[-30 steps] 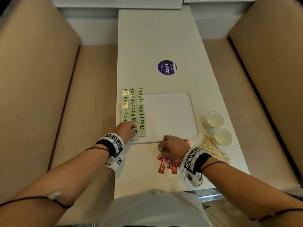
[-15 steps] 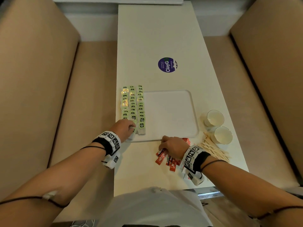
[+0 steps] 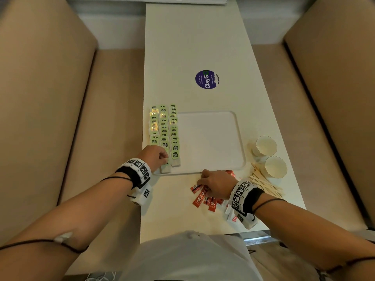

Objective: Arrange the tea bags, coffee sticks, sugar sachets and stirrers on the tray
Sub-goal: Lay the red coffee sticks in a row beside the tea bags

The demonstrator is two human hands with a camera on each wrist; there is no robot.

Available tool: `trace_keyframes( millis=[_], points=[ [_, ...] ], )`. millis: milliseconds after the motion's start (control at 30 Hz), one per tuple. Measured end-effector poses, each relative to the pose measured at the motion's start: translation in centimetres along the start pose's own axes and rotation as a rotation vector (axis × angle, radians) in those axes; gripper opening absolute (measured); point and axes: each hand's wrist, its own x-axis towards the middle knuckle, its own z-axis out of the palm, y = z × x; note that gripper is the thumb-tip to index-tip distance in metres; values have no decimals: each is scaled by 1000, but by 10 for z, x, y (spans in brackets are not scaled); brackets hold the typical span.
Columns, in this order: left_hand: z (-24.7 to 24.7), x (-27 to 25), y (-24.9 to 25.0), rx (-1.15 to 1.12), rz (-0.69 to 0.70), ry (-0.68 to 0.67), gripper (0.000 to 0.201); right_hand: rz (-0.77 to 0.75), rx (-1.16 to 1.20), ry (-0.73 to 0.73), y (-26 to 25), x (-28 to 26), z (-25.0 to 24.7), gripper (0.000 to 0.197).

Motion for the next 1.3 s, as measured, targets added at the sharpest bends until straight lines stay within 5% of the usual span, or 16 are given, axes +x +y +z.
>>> trace_keyframes(
  millis=[433, 767, 1100, 1300],
  points=[
    [-3, -10, 18, 25, 85, 118, 11, -34, -57, -10, -4, 7, 1, 24],
    [23, -39, 37, 69, 230, -213, 20, -22, -38, 69, -10, 10, 1, 15],
    [39, -53, 58, 139, 309, -448, 57, -67, 117, 178, -21, 12, -27, 18],
    [29, -52, 66, 0, 255, -523, 26, -48, 233, 212, -31, 13, -43, 21]
  ],
)
